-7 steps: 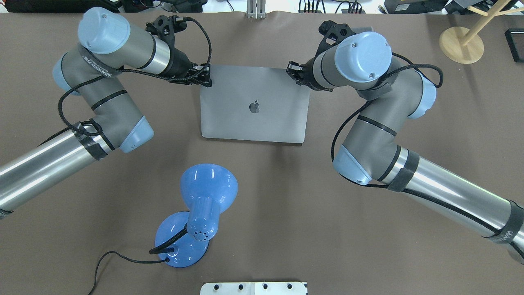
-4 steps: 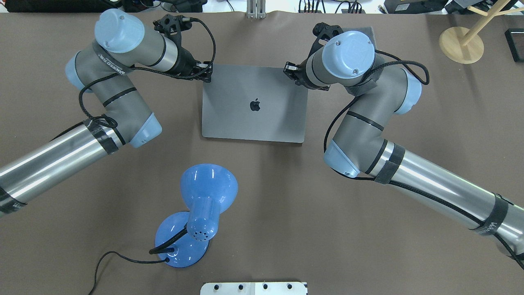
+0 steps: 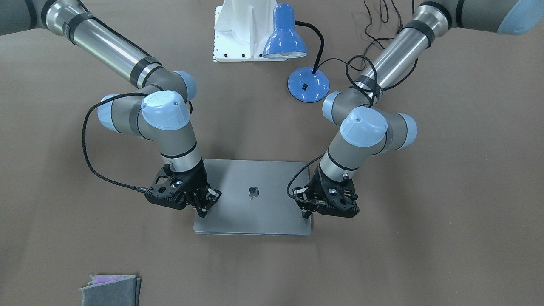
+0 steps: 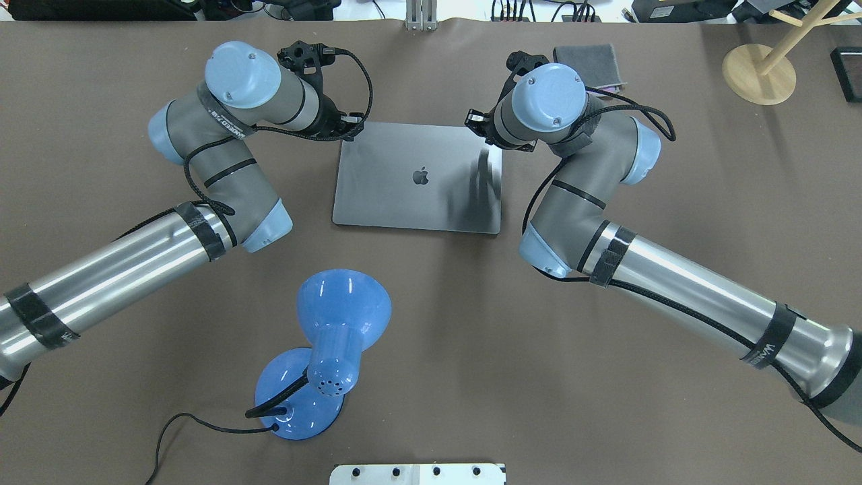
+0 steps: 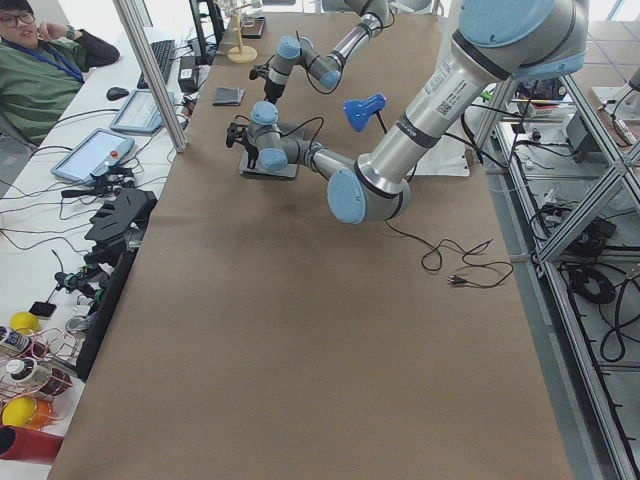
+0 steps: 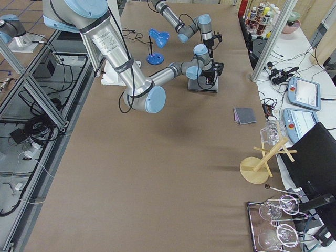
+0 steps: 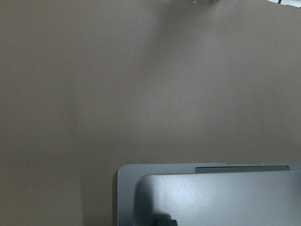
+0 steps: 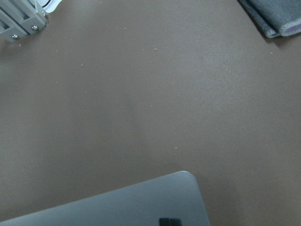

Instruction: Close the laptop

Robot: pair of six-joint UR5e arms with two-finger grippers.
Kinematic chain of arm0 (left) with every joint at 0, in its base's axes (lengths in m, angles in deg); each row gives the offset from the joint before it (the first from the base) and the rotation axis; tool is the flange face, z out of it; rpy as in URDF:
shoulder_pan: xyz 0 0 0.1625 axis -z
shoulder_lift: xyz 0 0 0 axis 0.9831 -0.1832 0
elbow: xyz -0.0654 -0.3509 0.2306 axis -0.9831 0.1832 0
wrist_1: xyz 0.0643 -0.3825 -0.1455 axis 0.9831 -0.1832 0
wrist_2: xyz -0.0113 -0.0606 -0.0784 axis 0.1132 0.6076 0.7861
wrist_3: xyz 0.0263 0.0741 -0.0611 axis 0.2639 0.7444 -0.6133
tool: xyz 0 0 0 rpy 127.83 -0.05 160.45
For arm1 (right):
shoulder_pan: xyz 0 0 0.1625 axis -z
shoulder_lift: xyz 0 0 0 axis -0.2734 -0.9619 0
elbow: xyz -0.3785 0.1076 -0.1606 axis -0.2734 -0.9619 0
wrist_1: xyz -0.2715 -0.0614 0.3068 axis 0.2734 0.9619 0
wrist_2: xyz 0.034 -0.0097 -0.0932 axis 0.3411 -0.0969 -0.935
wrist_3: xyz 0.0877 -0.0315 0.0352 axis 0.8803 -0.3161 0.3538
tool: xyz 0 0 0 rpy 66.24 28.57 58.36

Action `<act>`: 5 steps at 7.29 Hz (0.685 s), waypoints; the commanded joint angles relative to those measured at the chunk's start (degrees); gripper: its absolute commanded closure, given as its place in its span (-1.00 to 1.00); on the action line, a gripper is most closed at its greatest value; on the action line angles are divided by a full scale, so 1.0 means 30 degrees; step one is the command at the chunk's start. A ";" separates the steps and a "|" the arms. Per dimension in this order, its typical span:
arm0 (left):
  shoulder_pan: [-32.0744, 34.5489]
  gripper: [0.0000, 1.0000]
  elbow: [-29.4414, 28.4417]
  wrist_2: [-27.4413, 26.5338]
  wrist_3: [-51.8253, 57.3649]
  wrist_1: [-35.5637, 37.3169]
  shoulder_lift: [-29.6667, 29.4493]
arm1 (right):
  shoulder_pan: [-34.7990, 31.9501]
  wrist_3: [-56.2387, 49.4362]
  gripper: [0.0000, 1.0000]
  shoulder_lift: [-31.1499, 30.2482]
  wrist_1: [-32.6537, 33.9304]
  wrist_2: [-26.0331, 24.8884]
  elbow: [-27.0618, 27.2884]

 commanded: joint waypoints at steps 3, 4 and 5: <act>0.0832 1.00 0.3385 0.2011 -0.0052 0.3267 0.0157 | -0.1072 -0.1131 1.00 -0.0447 0.2392 0.2766 0.2656; 0.1415 1.00 0.5171 0.3611 0.0036 0.5348 0.0681 | -0.1509 -0.2908 1.00 -0.1727 0.4323 0.3671 0.5077; 0.2436 -0.98 0.6784 0.5397 0.1081 0.6036 0.2049 | -0.2442 -0.4608 0.92 -0.3248 0.5851 0.4608 0.7393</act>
